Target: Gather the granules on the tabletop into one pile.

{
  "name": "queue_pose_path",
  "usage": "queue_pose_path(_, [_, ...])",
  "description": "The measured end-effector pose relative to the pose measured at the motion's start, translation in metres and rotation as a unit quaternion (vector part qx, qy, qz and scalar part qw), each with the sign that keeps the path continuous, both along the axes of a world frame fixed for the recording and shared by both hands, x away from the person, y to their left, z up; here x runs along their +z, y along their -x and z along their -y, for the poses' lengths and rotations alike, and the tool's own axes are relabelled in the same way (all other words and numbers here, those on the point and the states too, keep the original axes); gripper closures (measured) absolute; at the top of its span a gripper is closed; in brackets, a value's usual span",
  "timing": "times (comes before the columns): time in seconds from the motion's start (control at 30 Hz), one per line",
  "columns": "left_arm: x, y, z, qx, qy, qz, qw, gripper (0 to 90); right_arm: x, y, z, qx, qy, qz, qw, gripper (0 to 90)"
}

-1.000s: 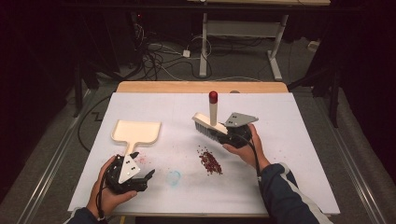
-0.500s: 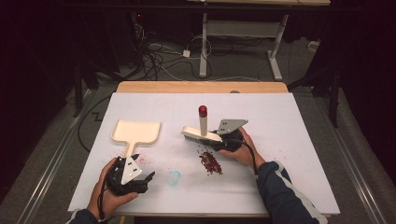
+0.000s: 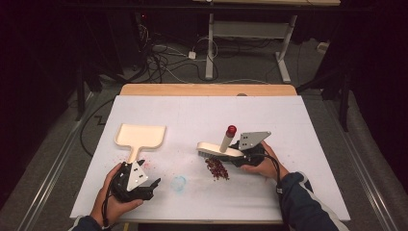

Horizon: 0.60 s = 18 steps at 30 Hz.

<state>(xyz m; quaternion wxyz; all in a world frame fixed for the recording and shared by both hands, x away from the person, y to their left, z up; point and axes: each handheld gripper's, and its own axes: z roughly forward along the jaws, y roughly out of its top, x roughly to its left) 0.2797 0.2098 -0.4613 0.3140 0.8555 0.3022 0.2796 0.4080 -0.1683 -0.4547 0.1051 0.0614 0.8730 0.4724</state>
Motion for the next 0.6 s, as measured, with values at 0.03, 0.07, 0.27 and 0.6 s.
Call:
queue_pose_path(0.03, [0.000,0.000,0.000,-0.001,-0.001,0.000,1.0000,20.2,0.001,0.000,0.001,-0.002,0.000,0.001,1.0000,67.1])
queue_pose_path(0.07, [0.000,0.000,0.000,-0.001,-0.001,0.001,1.0000,20.4,0.001,0.000,0.001,-0.005,-0.001,0.003,1.0000,67.2])
queue_pose_path(0.27, [0.001,0.001,-0.001,-0.001,0.000,0.003,1.0000,20.5,0.010,0.002,0.005,-0.035,-0.017,0.025,0.9990,67.4])
queue_pose_path(0.6, [0.001,0.001,-0.001,-0.002,-0.001,0.003,1.0000,20.5,0.040,0.037,0.013,-0.016,-0.056,0.021,0.9981,67.3])
